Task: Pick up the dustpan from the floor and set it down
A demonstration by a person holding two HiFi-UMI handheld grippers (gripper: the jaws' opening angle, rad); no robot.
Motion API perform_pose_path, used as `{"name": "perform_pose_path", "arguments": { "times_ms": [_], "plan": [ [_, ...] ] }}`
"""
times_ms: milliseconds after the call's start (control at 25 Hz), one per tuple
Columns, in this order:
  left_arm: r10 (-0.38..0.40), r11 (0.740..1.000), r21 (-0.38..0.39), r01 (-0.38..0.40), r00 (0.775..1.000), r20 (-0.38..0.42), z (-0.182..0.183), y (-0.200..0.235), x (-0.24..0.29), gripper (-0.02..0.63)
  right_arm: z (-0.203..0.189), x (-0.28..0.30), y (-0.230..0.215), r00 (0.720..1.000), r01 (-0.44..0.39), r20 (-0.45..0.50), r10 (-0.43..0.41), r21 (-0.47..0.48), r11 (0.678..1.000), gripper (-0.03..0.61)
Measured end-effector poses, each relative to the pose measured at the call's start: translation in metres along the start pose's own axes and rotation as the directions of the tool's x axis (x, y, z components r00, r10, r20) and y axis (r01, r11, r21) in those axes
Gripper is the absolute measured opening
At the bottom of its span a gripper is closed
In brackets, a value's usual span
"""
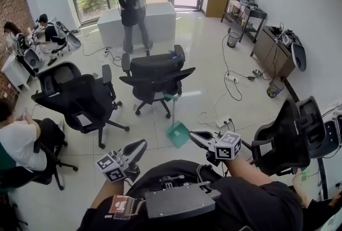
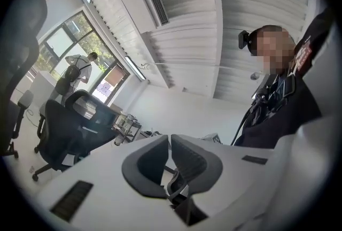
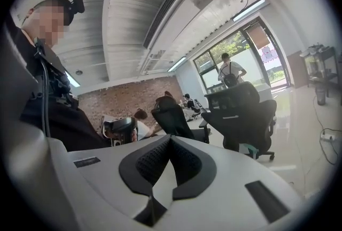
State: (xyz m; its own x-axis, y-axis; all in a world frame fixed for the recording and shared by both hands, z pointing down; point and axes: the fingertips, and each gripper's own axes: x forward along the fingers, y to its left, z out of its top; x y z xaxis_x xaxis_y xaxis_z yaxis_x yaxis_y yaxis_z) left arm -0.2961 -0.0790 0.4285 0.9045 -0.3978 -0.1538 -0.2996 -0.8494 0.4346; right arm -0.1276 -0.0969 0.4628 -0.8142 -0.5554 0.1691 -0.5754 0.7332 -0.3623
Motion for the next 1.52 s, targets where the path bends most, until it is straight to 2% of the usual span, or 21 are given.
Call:
{"name": "perform_pose_path", "arguments": {
  "times_ms": [160, 360, 480, 560, 640, 720, 880, 1000, 1120, 1200, 1320, 1520],
  "plan": [
    [-0.015, 1.0, -0.016, 0.016, 1.0, 0.004, 0.021, 0.05, -0.001, 0.023, 0.014, 0.039, -0.015, 1.0, 0.013, -0.011, -0.013, -0.003, 1.0, 0.021],
    [-0.007, 0.999, -0.036, 0.006, 1.0, -0.007, 0.028, 0.1, 0.035, 0.023, 0.029, 0.059, -0.076, 1.0, 0.023, -0.004, -0.023, 0.028, 0.999, 0.02],
    [0.012, 1.0, 0.0, -0.012, 1.0, -0.028, 0.019, 0.127, 0.094, 0.023, 0.04, 0.048, -0.144, 1.0, 0.013, 0.002, -0.013, 0.017, 1.0, 0.021],
    [0.065, 0.998, 0.021, -0.064, 0.998, -0.016, 0.016, 0.141, 0.144, 0.023, 0.048, 0.034, -0.197, 1.0, -0.025, -0.013, 0.024, -0.002, 1.0, 0.021],
    [0.139, 0.99, 0.004, -0.139, 0.99, 0.026, 0.016, 0.149, 0.174, 0.023, 0.049, 0.033, -0.238, 0.995, -0.087, -0.045, 0.086, -0.015, 0.996, 0.021],
    [0.175, 0.985, -0.015, -0.174, 0.983, 0.053, 0.011, 0.159, 0.206, 0.023, 0.055, 0.033, -0.283, 0.99, -0.123, -0.067, 0.121, -0.027, 0.992, 0.021],
    [0.245, 0.969, -0.022, -0.244, 0.969, 0.022, -0.008, 0.183, 0.29, 0.023, 0.061, 0.028, -0.39, 0.982, -0.151, -0.115, 0.147, -0.026, 0.988, 0.021],
    [0.285, 0.958, -0.024, -0.286, 0.958, -0.017, -0.021, 0.202, 0.33, 0.023, 0.04, 0.04, -0.455, 0.974, -0.151, -0.175, 0.144, -0.029, 0.988, 0.023],
    [0.306, 0.95, -0.042, -0.308, 0.951, -0.046, -0.033, 0.237, 0.335, 0.023, 0.009, 0.078, -0.513, 0.969, -0.1, -0.232, 0.089, -0.035, 0.994, 0.029],
    [0.309, 0.948, -0.06, -0.312, 0.949, -0.063, -0.039, 0.265, 0.326, 0.023, -0.015, 0.115, -0.542, 0.959, -0.073, -0.279, 0.053, -0.061, 0.995, 0.102],
    [0.297, 0.949, -0.083, -0.305, 0.95, -0.095, -0.046, 0.308, 0.307, 0.023, -0.053, 0.173, -0.577, 0.93, -0.045, -0.368, -0.007, -0.133, 0.99, 0.196],
    [0.3, 0.939, -0.118, -0.322, 0.939, -0.169, -0.063, 0.37, 0.246, 0.023, -0.127, 0.273, -0.616, 0.876, 0.017, -0.469, -0.115, -0.208, 0.978, 0.273]
  ]
}}
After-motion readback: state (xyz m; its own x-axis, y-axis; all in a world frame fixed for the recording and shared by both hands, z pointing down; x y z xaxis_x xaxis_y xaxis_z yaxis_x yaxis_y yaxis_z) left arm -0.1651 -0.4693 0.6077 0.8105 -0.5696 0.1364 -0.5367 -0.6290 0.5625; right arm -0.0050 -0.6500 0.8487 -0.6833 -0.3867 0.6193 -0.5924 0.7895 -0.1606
